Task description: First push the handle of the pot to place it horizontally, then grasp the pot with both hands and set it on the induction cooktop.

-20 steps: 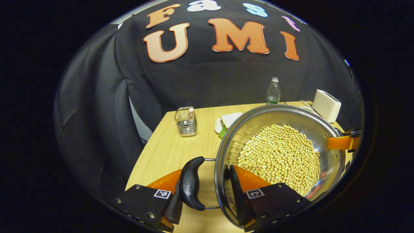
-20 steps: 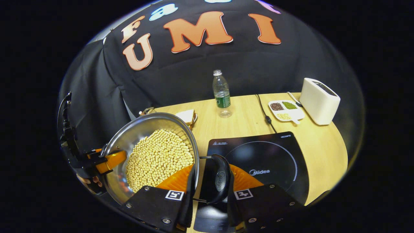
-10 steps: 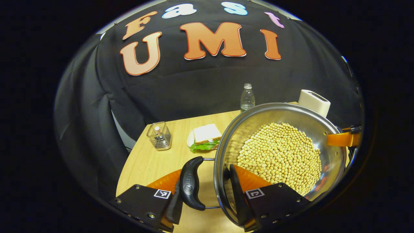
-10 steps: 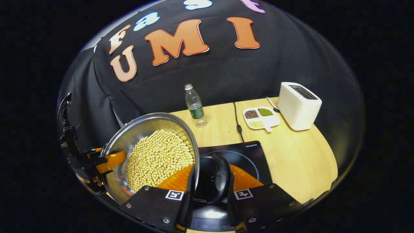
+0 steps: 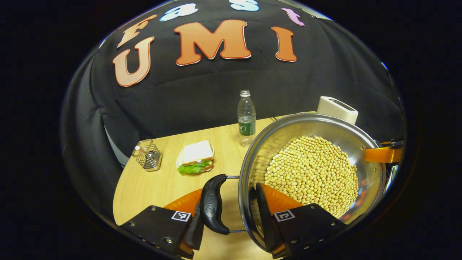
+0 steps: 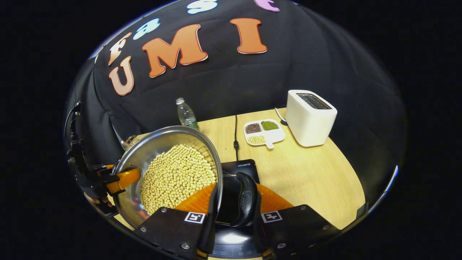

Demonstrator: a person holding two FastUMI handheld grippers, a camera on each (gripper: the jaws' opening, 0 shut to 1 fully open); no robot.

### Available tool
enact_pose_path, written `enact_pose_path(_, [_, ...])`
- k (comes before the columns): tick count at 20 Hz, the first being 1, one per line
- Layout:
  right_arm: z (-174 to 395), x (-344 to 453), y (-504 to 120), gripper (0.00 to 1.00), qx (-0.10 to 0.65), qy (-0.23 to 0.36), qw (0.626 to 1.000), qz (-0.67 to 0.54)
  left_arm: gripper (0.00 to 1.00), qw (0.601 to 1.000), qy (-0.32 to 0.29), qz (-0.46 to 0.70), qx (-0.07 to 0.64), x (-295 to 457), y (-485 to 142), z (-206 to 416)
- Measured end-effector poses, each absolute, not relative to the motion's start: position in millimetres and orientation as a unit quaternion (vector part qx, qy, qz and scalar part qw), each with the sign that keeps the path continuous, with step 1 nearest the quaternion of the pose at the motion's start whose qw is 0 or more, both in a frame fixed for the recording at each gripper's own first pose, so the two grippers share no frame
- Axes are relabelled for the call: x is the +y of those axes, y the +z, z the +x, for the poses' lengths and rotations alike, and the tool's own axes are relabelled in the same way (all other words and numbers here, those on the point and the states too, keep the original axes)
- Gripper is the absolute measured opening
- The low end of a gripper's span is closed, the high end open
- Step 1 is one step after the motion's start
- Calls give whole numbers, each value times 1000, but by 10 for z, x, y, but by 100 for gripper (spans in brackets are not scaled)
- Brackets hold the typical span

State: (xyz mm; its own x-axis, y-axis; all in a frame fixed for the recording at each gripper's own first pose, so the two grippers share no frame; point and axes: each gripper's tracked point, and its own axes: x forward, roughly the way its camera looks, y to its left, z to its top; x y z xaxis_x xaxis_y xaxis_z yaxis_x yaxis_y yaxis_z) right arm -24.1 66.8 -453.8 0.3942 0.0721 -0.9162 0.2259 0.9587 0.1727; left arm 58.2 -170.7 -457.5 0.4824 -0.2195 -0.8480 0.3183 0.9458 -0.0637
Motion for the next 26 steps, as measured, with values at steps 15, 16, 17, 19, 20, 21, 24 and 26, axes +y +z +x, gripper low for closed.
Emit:
enact_pose_path(15, [-429, 387, -5227, 42, 584, -61, 796, 145, 67, 836, -162, 52, 522, -2161, -5236, 484])
enact_pose_path(16, [-413, 390, -5227, 42, 584, -60, 796, 148, 68, 837, -161, 52, 521, -2149, -5237, 496])
enact_pose_path(17, [-410, 380, -5228, 42, 583, -59, 796, 150, 68, 837, -161, 54, 520, -2155, -5247, 493])
enact_pose_path(19, [-412, 380, -5243, 42, 588, -59, 791, 156, 68, 836, -162, 50, 522, -2183, -5262, 489])
enact_pose_path(20, [-387, 377, -5261, 47, 584, -60, 794, 160, 68, 838, -162, 46, 519, -2190, -5250, 494])
enact_pose_path(21, [-398, 378, -5266, 50, 584, -58, 794, 161, 68, 837, -161, 44, 521, -2194, -5250, 463])
enact_pose_path(24, [-330, 332, -5203, 61, 567, -57, 812, 125, 78, 842, -157, 77, 511, -2166, -5205, 489])
enact_pose_path(26, [-238, 285, -5082, 66, 544, -60, 831, 102, 85, 855, -149, 88, 490, -2133, -5060, 547])
